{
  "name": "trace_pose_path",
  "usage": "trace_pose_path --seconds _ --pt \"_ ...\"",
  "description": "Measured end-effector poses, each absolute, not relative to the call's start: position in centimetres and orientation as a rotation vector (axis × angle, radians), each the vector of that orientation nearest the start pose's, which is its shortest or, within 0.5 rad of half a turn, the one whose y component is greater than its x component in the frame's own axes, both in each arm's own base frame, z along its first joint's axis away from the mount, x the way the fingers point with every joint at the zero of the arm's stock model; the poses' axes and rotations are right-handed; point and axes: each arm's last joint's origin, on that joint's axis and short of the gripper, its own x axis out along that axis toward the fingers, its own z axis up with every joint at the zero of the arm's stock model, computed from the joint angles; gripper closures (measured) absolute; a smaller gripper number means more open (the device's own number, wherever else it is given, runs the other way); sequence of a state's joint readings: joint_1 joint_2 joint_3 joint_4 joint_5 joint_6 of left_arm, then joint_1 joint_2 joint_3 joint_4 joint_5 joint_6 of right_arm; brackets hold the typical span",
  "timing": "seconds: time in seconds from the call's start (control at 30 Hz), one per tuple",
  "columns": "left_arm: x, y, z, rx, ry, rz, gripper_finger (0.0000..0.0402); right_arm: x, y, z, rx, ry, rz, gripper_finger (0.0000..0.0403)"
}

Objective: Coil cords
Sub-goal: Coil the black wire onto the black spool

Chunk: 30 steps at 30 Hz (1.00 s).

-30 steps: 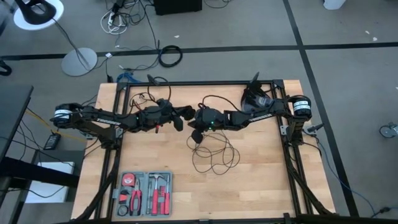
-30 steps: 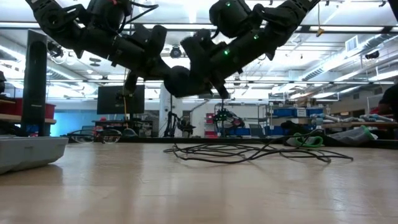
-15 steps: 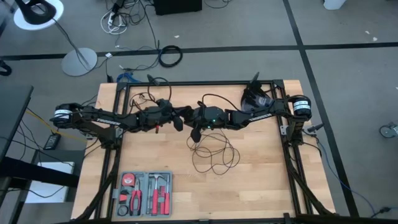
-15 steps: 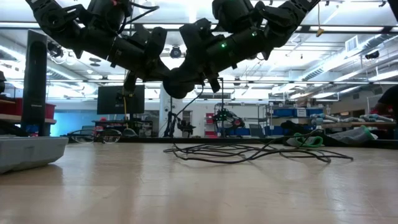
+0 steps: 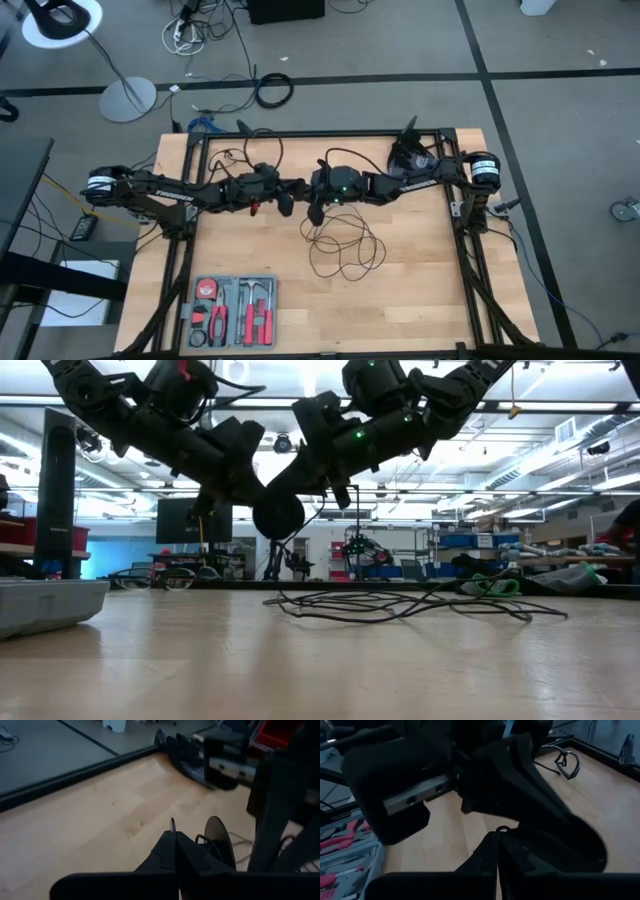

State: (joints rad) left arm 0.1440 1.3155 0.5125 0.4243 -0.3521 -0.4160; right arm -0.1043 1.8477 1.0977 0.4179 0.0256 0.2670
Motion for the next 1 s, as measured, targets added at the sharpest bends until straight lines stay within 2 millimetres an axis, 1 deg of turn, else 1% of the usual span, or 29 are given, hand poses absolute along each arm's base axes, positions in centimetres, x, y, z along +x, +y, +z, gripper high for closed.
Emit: trace_pose_path --seconds 0.2,0.43,0.83,1.0 --pt "25.0 4.5 18.6 -0.347 0.327 0.521 0.0401 40.0 -4.9 20.0 0.282 0.341 -0.185 0.0390" --pt "24.7 4.4 17.9 -0.345 0.401 0.512 0.0401 39.8 -5.4 19.7 0.285 0.372 -0.202 0.0387" --pt "24.6 4.3 17.7 -0.329 0.442 0.478 0.0401 39.2 -5.6 18.7 0.292 0.492 -0.227 0.0390" --pt "24.6 4.2 17.6 -0.335 0.457 0.452 0.0401 38.8 -5.6 18.9 0.282 0.531 -0.227 0.0391"
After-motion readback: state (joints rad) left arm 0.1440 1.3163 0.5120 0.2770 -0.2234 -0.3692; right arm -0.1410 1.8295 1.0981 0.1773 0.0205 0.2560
